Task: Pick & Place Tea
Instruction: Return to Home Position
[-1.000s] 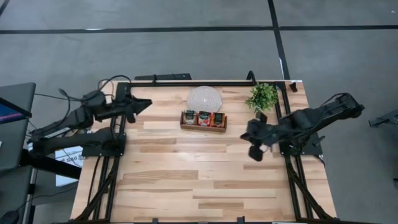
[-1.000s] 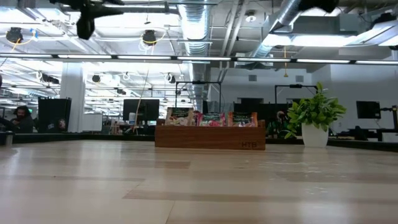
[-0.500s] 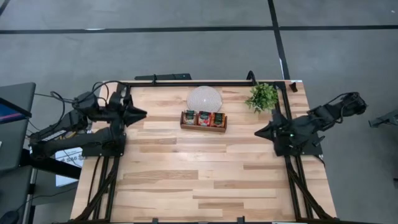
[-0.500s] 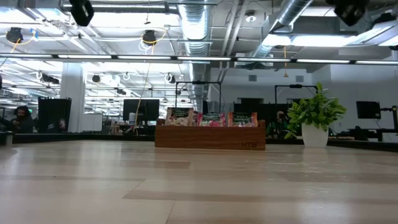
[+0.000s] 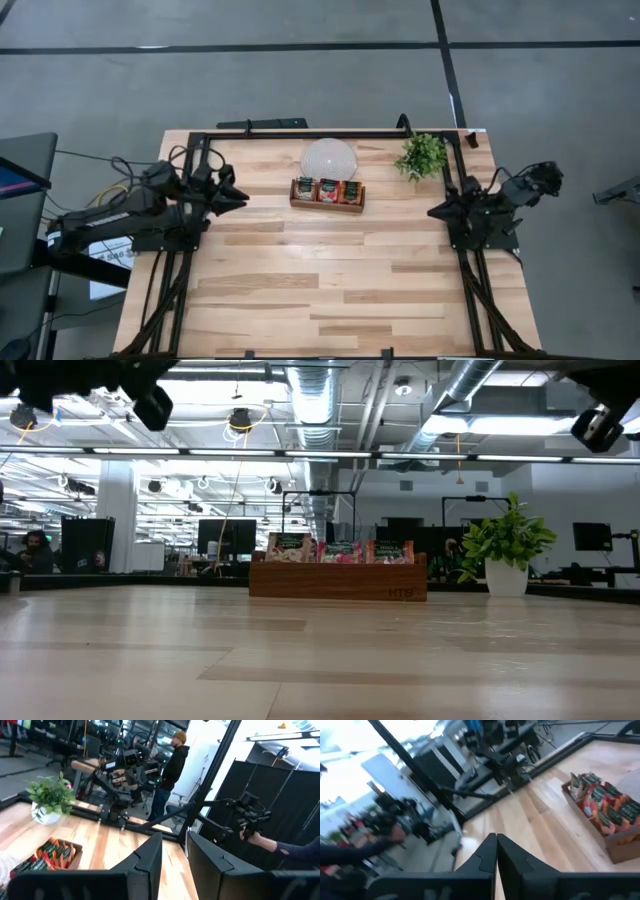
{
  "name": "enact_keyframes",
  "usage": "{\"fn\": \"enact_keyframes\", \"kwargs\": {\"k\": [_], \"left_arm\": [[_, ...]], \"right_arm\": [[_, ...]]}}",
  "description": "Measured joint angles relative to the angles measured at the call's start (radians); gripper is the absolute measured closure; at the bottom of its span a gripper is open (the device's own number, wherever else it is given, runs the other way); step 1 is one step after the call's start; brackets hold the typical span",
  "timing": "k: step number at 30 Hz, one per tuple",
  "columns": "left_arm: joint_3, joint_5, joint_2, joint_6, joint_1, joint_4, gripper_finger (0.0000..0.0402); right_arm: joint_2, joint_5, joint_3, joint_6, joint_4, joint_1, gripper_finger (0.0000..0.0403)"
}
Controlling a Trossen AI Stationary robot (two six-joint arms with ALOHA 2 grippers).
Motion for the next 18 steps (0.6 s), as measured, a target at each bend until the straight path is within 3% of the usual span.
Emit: {"fn": "enact_keyframes", "kwargs": {"k": [4,8,13,18], "left_arm": [[-0.071,0.001,0.000,-0.011,0.000,0.130,0.0318],[-0.112,-0.039,0.016,-0.030,-0.029,0.136,0.0318],[-0.118,-0.104,0.052,-0.097,-0.132,0.199,0.0318],[-0.118,-0.122,0.031,-0.046,-0.247,0.178,0.0318]], "right_arm": [[-0.027,0.011,0.001,0.039,-0.007,-0.002,0.0399],[-0.011,0.028,0.007,0.038,0.019,-0.002,0.0399],[-0.009,0.015,0.006,0.017,0.032,-0.001,0.0399],[-0.011,0.014,0.006,-0.046,0.083,-0.001,0.0399]]}}
